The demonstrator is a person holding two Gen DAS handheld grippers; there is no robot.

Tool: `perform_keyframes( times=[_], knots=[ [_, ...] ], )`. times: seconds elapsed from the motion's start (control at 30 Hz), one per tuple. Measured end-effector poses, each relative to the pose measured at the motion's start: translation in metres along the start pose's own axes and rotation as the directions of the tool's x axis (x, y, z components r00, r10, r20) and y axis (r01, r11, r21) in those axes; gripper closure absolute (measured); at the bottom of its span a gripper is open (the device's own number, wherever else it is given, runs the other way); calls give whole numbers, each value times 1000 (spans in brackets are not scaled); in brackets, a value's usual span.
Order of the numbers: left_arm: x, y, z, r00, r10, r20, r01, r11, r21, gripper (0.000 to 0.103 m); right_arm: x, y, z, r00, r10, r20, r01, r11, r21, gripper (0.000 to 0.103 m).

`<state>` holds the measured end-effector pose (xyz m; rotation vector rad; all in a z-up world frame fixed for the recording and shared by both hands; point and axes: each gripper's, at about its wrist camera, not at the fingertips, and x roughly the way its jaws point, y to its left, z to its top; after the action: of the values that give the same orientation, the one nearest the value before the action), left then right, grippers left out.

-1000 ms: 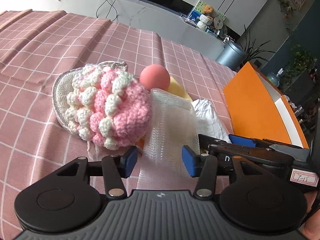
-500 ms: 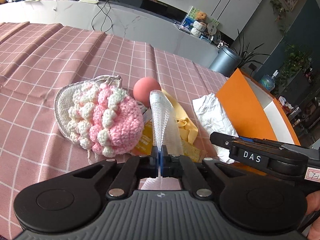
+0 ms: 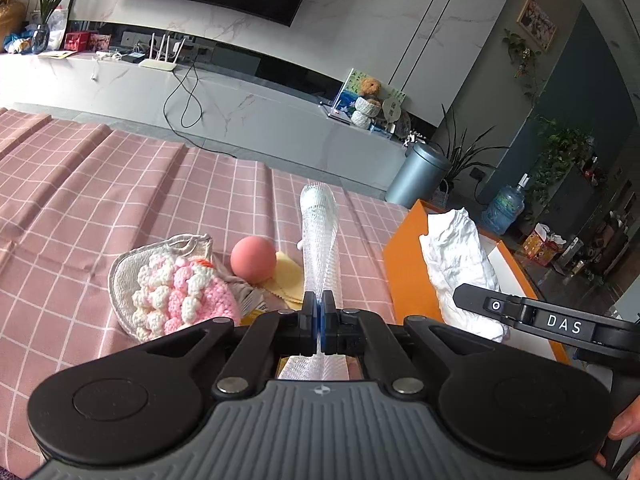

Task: Organize soft objects
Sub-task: 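Lift and carry the mesh bag and plastic bag over the orange box with both tools, then open both tools to drop the mesh and plastic bags into the box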

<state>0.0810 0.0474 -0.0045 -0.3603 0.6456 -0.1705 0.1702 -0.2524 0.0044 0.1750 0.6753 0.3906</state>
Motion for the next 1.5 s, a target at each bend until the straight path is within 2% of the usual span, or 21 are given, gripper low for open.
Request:
perform_keyframes(
  times=[0.33, 0.6, 0.8, 0.97, 1.2, 1.37, 1.5],
  knots=[
    [10, -58, 19, 991, -131, 0, 130, 986, 106, 102, -42, -25, 4, 994, -92, 60, 95, 994, -58, 74],
    [46, -116, 40, 967, -253, -35, 255, 952, 169, 102, -53, -67, 23, 976, -201, 78, 208, 974, -94, 74],
    [80, -154, 41, 943, -318, -95, 330, 927, 178, 102, -49, -103, 31, 963, -267, 38, 270, 959, -92, 74],
    [110, -172, 32, 930, -325, -171, 354, 918, 178, 102, -32, -136, 25, 950, -309, -49, 306, 950, -58, 74],
    [141, -176, 21, 916, -309, -257, 353, 925, 145, 102, 1, -163, 14, 925, -350, -151, 345, 937, -60, 73],
    [153, -178, 17, 911, -296, -286, 344, 929, 137, 102, 17, -173, 9, 914, -359, -189, 351, 933, -75, 69],
    [161, -179, 15, 908, -287, -305, 339, 931, 132, 102, 19, -171, 7, 909, -374, -184, 360, 927, -109, 62]
  ],
)
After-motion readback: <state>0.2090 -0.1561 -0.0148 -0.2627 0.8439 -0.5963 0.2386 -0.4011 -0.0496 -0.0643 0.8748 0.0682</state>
